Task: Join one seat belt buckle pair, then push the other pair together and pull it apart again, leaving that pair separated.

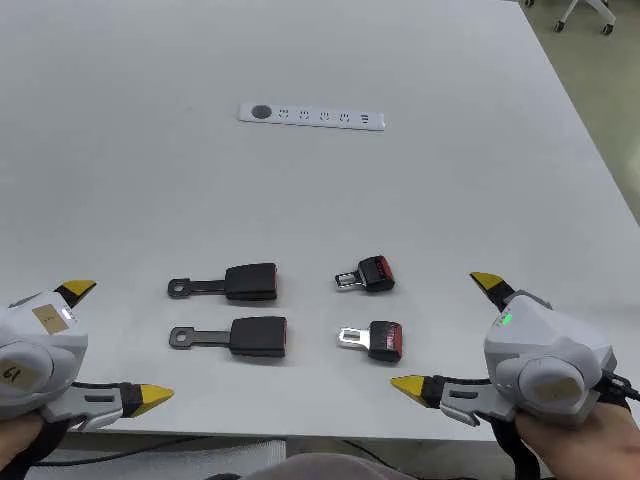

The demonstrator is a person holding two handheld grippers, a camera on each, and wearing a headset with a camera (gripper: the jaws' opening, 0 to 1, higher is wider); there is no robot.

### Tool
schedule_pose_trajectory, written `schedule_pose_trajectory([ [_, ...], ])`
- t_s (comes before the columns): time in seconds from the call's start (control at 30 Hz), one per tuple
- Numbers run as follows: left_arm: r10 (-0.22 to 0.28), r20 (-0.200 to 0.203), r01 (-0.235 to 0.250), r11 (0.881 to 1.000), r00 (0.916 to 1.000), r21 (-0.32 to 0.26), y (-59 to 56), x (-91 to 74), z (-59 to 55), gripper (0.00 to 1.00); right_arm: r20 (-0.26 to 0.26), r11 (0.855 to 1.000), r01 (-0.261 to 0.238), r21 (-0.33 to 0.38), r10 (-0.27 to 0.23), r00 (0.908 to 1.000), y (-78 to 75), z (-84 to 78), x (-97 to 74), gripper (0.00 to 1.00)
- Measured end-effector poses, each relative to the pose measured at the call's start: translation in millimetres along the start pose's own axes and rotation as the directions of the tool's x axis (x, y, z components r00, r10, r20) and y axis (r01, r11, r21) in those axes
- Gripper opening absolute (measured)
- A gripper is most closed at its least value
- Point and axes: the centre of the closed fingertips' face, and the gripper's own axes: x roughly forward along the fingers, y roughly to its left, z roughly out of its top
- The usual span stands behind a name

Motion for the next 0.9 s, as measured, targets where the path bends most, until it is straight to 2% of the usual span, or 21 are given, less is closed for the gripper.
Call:
schedule_pose_trajectory([
  [0.2, -0.01, -0.011, 0.011, 1.0, 0.9999, 0.007, -2.2, 3.2, -1.2, 1.0, -0.003, 1.0, -0.001, 0.014, 0.001, 1.0, -2.4, -2.3, 3.1, 0.98],
  [0.27, -0.014, -0.012, 0.014, 1.0, 0.9998, 0.008, -5.0, 2.8, 2.0, 1.0, -0.004, 1.0, -0.004, 0.02, 0.004, 1.0, -1.6, -3.2, 4.1, 0.97],
  [0.43, -0.019, -0.006, 0.019, 1.0, 0.9998, -0.004, -4.6, 4.4, 6.2, 1.0, -0.01, 0.999, -0.01, 0.045, 0.01, 0.9999, 0.2, -5.5, 9.5, 0.96],
  [0.63, -0.022, -0.008, 0.022, 1.0, 0.9997, -0.002, 0.3, 6.0, 6.9, 0.99, -0.008, 0.999, -0.02, 0.028, 0.02, 0.9998, 2.1, -2.4, 13.1, 0.94],
  [0.7, -0.034, -0.013, 0.034, 0.999, 0.9993, -0.009, -3.6, 6.5, 7.0, 0.98, -0.008, 0.999, -0.019, 0.033, 0.019, 0.9998, -0.4, -2.6, 14.6, 0.94],
  [0.9, -0.028, -0.015, 0.028, 1.0, 0.9995, 0.005, -5.8, 6.7, 13.8, 0.98, -0.013, 0.998, -0.022, 0.055, 0.023, 0.9996, -2.0, -5.9, 15.9, 0.92],
])
